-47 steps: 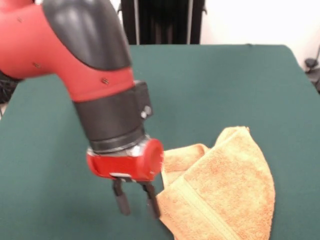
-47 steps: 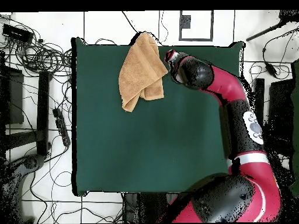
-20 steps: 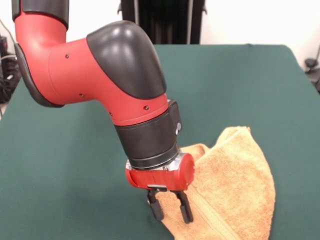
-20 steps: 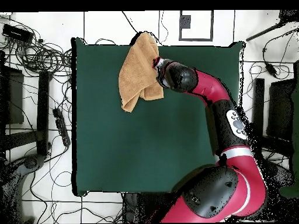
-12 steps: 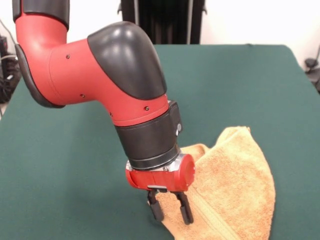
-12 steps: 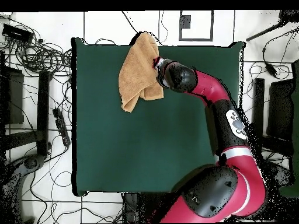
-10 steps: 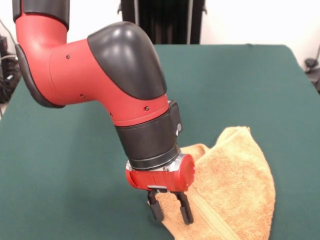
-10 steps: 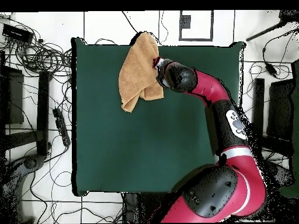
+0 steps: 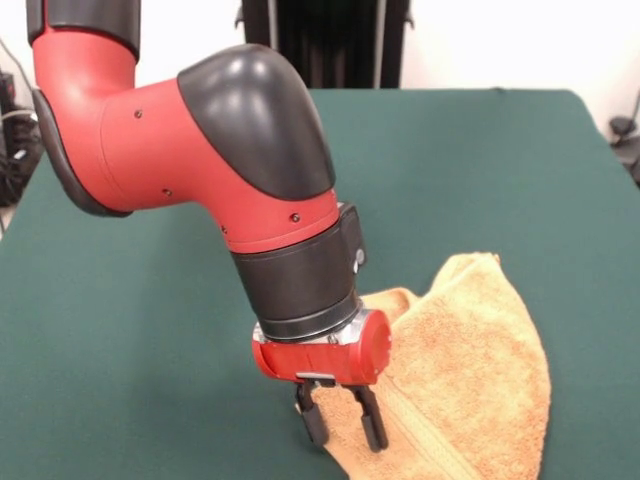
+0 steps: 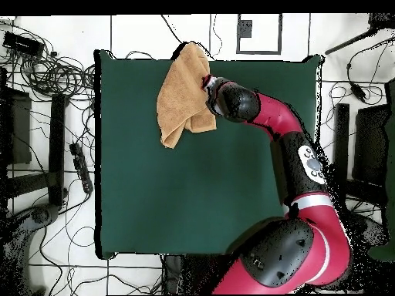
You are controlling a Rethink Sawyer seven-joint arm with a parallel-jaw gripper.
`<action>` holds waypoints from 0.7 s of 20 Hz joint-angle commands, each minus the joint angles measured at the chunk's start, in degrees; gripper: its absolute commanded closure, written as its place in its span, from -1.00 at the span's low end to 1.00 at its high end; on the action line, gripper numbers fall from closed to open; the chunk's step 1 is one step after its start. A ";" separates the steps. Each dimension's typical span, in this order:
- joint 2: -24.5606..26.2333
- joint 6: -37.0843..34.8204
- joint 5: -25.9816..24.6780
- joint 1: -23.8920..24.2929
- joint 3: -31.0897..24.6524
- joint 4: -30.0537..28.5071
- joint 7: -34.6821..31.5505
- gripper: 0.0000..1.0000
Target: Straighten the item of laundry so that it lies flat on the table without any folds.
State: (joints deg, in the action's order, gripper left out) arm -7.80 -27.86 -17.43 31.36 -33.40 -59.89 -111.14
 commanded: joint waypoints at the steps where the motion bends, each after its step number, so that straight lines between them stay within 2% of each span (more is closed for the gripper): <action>1: 3.99 3.16 -6.35 -3.35 0.63 -2.40 6.87 -1.00; 14: 3.35 -2.07 -6.84 -4.29 1.29 -0.78 5.47 -1.00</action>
State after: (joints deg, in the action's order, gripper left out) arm -8.12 -26.99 -21.19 30.47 -33.39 -59.38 -111.14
